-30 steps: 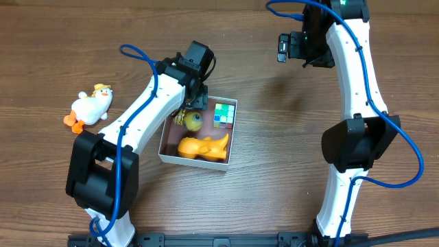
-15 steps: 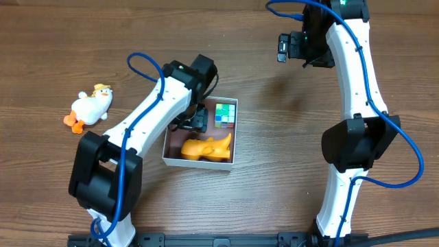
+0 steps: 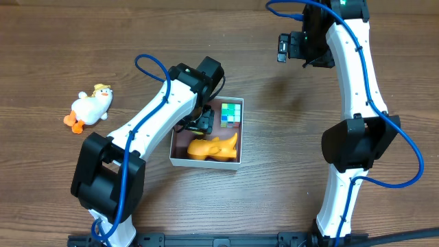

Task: Pack container
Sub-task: 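Open left gripper, release the yellow toy, and raise out of box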

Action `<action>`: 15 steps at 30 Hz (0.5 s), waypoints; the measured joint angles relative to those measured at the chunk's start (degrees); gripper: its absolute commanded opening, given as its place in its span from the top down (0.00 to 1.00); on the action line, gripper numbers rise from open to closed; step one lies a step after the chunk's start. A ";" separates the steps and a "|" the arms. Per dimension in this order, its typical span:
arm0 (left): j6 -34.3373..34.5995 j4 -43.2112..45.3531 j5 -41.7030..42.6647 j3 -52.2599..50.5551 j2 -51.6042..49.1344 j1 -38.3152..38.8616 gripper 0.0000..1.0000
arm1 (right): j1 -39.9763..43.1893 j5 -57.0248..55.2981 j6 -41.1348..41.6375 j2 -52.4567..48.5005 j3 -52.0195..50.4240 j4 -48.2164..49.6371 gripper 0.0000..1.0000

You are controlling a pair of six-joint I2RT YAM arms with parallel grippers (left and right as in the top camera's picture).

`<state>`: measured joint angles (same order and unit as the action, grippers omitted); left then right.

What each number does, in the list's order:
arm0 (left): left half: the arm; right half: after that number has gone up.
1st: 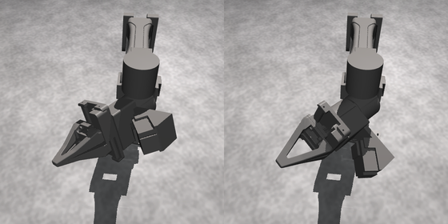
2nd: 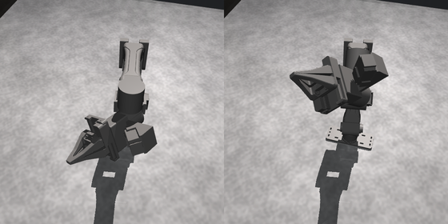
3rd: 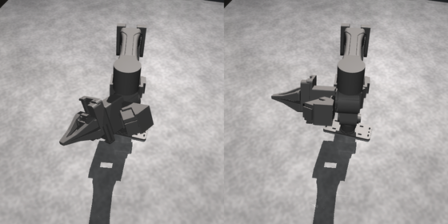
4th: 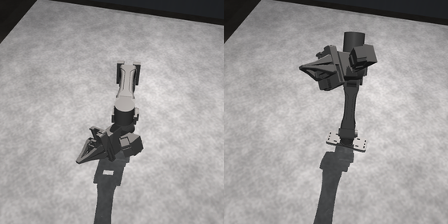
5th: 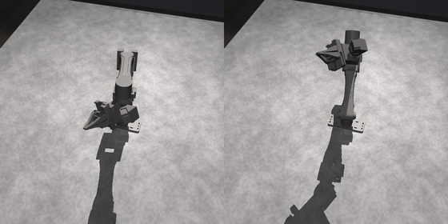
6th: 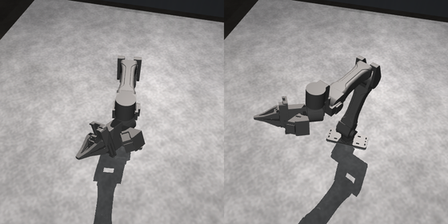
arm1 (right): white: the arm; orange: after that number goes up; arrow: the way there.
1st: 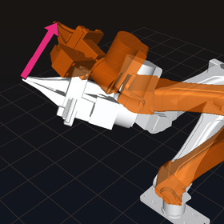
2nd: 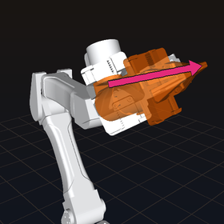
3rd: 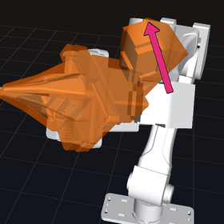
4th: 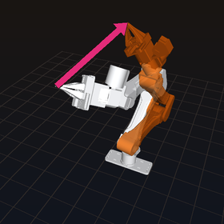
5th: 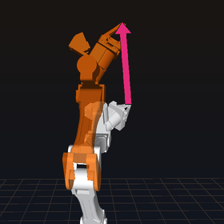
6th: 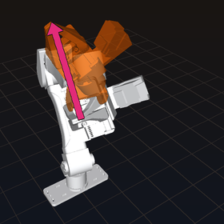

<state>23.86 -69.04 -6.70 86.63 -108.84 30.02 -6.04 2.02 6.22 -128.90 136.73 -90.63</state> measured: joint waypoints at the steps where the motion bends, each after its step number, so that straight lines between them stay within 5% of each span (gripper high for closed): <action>1: 0.00 0.02 -0.20 0.00 0.00 0.00 0.16 | 0.00 0.02 -0.02 0.00 0.00 0.00 0.00; 15: 0.02 -4.00 -4.94 13.53 0.00 -0.96 0.12 | 0.00 0.02 0.00 0.00 0.00 0.00 0.00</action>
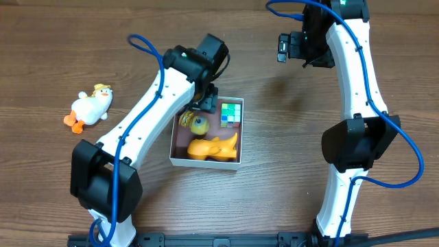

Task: Pack container
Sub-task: 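Open left gripper, release the yellow toy, and raise out of box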

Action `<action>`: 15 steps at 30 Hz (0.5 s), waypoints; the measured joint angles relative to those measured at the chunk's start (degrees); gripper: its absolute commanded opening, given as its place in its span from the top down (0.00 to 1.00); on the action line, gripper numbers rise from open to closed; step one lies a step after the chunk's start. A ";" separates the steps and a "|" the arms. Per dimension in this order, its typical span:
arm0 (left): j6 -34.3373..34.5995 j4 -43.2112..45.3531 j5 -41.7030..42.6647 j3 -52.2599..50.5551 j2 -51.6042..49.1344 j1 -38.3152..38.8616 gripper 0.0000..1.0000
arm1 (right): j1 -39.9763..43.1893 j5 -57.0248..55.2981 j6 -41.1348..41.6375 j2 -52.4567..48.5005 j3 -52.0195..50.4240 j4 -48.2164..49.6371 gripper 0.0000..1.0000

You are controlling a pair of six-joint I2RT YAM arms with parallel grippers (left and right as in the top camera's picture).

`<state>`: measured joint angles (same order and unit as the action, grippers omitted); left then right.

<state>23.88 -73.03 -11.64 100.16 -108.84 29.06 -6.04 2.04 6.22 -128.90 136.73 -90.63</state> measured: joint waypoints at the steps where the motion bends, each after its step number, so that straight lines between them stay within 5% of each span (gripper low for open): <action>1: 0.04 -0.20 -0.17 0.42 0.00 -0.50 0.13 | 0.00 0.02 -0.02 0.00 0.00 0.00 0.00; 7: 0.24 -4.02 2.23 1.36 0.00 -8.13 0.14 | 0.00 0.00 -0.02 0.00 0.00 0.02 0.00; 15: 5.11 -7.32 3.69 1.38 0.00 -8.98 0.21 | 0.00 0.00 0.00 0.00 0.00 0.02 0.00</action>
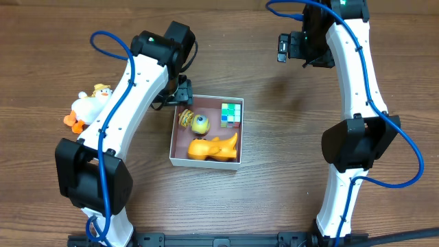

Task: Pack container
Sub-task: 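Open left gripper, release the yellow toy, and raise out of box, then move left gripper left over the white plush duck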

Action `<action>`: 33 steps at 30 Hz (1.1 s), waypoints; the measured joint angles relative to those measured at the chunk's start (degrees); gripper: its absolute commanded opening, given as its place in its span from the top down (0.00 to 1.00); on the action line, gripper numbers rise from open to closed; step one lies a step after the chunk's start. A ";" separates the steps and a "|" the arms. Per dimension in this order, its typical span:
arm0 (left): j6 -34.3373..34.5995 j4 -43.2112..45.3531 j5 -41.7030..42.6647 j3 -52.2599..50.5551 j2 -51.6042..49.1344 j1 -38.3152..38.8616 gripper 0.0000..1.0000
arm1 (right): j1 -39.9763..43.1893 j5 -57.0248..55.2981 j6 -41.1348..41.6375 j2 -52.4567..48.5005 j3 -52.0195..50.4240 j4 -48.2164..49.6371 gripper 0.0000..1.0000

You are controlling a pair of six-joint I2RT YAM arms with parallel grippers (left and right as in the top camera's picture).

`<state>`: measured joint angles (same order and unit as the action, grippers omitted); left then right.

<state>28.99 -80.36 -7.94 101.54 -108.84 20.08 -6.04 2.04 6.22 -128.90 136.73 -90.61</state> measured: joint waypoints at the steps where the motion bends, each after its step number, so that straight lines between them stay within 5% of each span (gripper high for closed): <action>1: 0.92 -0.02 0.13 0.00 0.00 -0.46 0.21 | -0.02 0.00 0.00 0.00 0.00 -0.02 0.00; 10: 4.42 -0.57 -0.46 0.00 0.00 -15.87 0.20 | 0.00 0.02 0.00 0.00 0.00 -0.02 0.00; 20: -8.39 2.40 -9.40 -4.15 0.00 -27.10 0.08 | 0.00 0.02 0.00 0.00 0.00 -0.02 0.00; 33: -24.17 23.08 -11.19 -16.87 -0.07 -31.10 0.09 | 0.00 0.00 0.00 0.00 0.00 -0.02 0.00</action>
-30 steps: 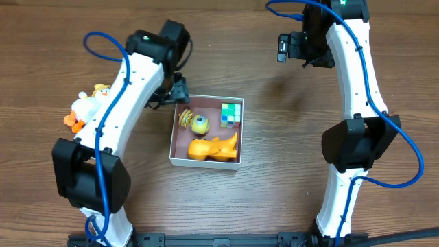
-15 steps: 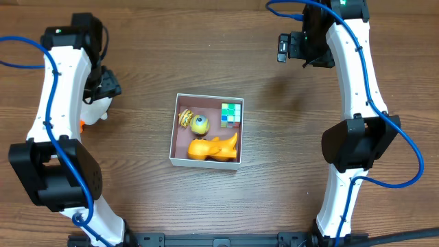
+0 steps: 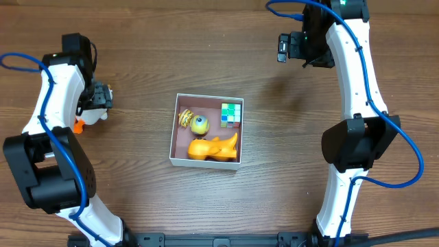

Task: Pack container
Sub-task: 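Move left gripper left over the white plush duck, then lower left gripper and grasp the white plush duck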

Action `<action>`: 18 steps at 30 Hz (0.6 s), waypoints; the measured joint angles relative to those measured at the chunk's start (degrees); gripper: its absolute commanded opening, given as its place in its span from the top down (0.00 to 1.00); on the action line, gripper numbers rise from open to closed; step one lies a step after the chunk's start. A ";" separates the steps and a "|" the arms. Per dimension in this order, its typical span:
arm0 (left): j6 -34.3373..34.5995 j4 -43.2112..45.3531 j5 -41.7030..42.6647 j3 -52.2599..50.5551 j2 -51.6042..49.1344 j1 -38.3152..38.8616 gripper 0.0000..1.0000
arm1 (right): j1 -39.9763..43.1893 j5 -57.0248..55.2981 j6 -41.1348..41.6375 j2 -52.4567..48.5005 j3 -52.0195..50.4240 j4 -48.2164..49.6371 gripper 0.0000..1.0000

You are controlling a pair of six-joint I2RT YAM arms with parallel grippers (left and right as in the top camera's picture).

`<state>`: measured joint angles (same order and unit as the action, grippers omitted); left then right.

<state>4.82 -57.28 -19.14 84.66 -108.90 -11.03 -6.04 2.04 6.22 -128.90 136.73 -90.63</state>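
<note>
A white box (image 3: 173, 140) stands mid-table. Inside it are a green cube (image 3: 232, 114), an orange toy (image 3: 212, 146), a round yellow toy (image 3: 199, 124) and a small burger-like piece (image 3: 184, 117). At the far left, my left gripper (image 3: 104, 96) hangs open over the white duck plush (image 3: 91, 116). Most of the plush is hidden under the arm, with only its body edge and orange foot showing. At the back right, my right gripper (image 3: 282, 48) hovers high with nothing seen in it; its jaws are too small to read.
The left arm's links run down the left side of the table. The right arm's base and elbow stand at the right, near the front edge.
My left arm has swung from the box's back left corner out to the far left and now covers the duck plush. The box contents and the right arm are unchanged.
My left gripper was down inside the box beside the cube and orange toy. Then it was lifted, with the yellow toy and burger piece lying in the box. Then it stood at the box's back left corner, and now it is over the duck.
</note>
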 measured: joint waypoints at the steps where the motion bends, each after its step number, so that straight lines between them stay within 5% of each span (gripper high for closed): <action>1: -0.52 0.70 0.00 0.00 0.02 0.00 0.09 | 0.00 0.00 -0.02 0.00 0.00 0.00 0.00; 8: -5.66 5.27 1.46 0.00 0.02 0.00 0.27 | 0.00 0.00 0.00 0.00 0.00 0.00 0.00; 18: -6.29 10.71 1.99 -8.13 0.02 0.00 0.22 | 0.00 0.00 0.00 0.00 0.00 -0.02 0.00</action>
<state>-1.48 -46.57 -17.15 76.53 -108.88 -11.03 -6.04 2.04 6.22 -128.90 136.73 -90.65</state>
